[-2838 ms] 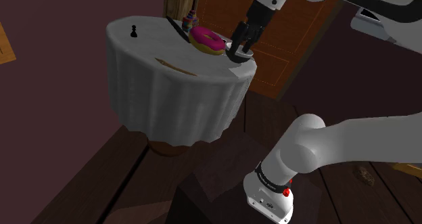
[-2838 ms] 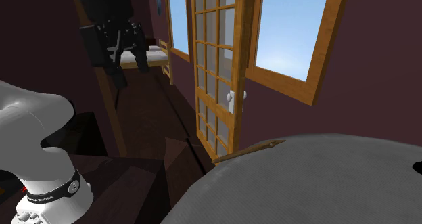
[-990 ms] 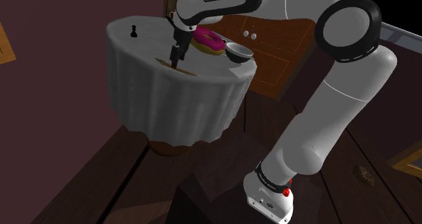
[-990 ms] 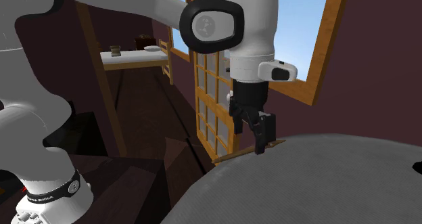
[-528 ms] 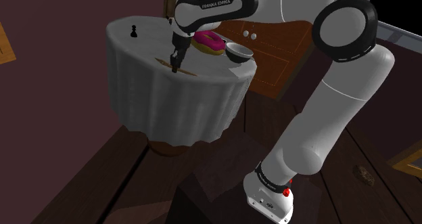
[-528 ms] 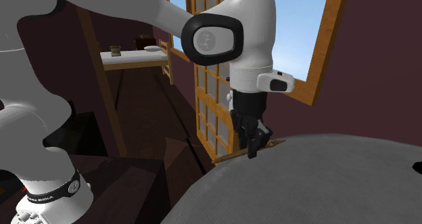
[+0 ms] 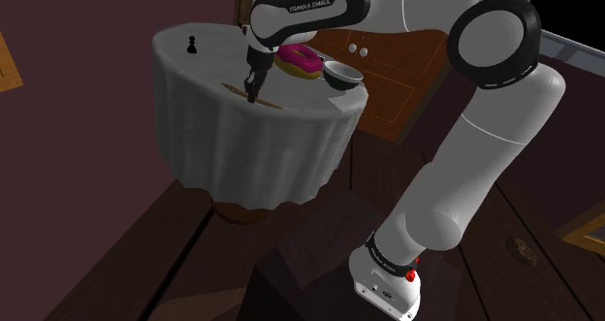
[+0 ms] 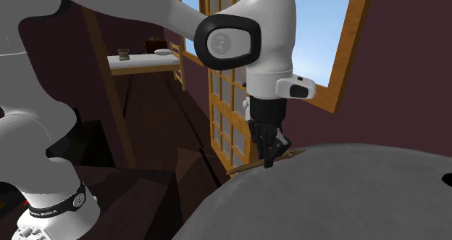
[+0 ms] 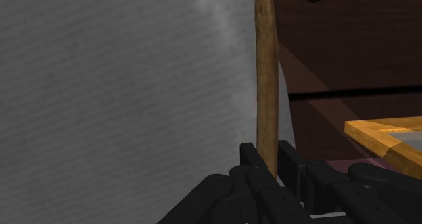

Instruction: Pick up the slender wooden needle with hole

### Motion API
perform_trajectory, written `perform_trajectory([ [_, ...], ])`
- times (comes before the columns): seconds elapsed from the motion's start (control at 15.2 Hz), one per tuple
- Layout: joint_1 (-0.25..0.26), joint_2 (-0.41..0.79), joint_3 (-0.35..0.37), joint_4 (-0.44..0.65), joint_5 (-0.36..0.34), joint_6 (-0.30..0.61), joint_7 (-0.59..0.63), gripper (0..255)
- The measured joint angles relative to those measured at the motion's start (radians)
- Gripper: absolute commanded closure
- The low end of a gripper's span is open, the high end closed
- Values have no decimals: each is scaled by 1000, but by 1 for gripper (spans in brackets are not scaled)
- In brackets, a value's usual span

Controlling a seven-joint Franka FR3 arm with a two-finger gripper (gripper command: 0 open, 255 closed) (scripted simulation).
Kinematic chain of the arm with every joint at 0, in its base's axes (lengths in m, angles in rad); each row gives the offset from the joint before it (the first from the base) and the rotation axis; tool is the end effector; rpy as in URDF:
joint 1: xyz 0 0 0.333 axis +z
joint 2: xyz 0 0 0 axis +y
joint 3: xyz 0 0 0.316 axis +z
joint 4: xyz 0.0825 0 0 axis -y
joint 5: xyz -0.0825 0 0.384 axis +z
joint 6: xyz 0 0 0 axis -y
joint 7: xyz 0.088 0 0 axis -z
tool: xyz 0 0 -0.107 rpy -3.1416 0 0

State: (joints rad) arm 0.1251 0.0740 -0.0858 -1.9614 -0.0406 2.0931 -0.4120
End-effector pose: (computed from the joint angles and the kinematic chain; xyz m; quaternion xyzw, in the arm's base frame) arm 0.5795 0.0216 0.4422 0.9718 0.2332 0.0245 0.0260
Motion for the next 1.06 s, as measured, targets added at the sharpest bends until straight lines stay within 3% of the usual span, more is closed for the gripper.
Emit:
perform_trajectory([
  [1.06,0,-38,-1,146,-2,-188,-4,255],
])
